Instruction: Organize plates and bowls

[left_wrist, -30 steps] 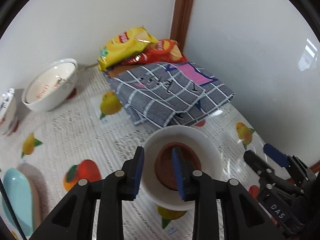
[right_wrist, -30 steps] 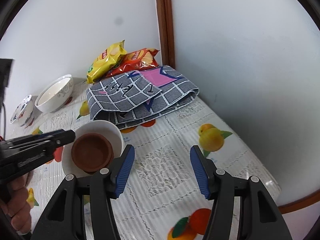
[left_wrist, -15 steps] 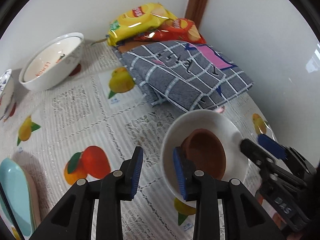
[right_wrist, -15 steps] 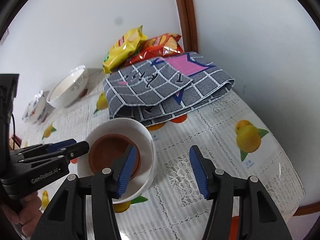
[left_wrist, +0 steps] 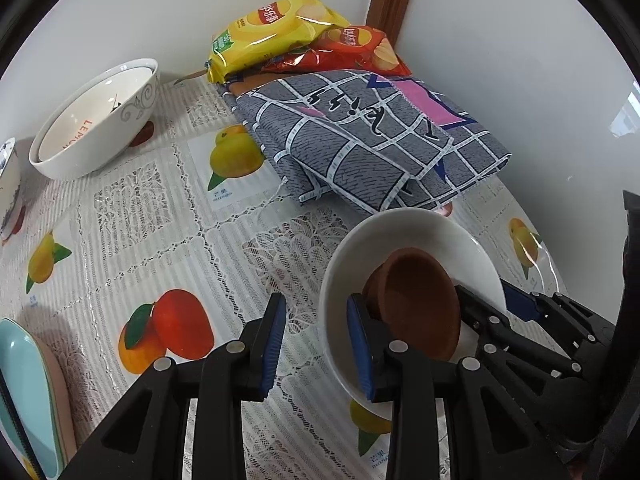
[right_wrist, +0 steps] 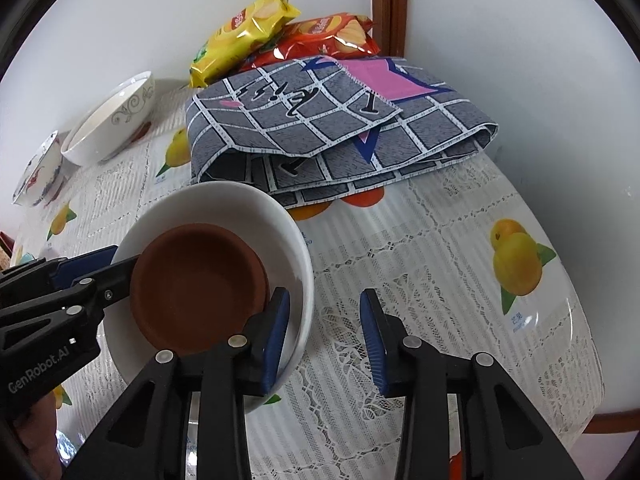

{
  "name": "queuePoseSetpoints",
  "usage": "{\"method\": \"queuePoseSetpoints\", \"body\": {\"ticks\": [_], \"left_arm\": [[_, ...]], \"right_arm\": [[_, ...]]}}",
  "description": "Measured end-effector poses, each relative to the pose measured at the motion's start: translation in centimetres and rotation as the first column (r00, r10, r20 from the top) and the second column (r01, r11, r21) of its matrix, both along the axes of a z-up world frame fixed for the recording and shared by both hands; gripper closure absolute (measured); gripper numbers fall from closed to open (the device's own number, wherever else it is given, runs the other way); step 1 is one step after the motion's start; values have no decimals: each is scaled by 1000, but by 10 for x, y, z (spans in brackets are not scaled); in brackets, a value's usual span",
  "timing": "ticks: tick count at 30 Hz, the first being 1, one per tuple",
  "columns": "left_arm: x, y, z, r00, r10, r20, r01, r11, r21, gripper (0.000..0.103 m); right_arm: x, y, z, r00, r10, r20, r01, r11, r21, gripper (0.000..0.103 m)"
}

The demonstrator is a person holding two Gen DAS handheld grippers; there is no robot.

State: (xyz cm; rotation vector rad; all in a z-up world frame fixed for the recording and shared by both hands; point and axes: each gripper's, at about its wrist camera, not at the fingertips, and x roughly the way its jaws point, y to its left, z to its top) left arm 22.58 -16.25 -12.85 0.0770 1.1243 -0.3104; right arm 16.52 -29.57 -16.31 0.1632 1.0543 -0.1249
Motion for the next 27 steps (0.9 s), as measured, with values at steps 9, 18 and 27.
{"method": "queuePoseSetpoints", "body": {"ticks": [9, 18, 27], "left_arm": [[3, -1, -13, 999, 9, -35, -8, 1000, 13, 74], [3, 2, -14, 1000, 7, -30, -9, 999, -39, 81], [1, -4, -18, 1000, 6, -13, -6, 1000, 17, 83]], "right_arm": [[5, -8, -3, 1000, -11, -17, 11, 999, 35, 59], [0, -2, -2, 999, 2, 42, 0, 999, -39, 59], [0, -1, -3, 999, -16, 49, 17, 1000, -9, 60]]}}
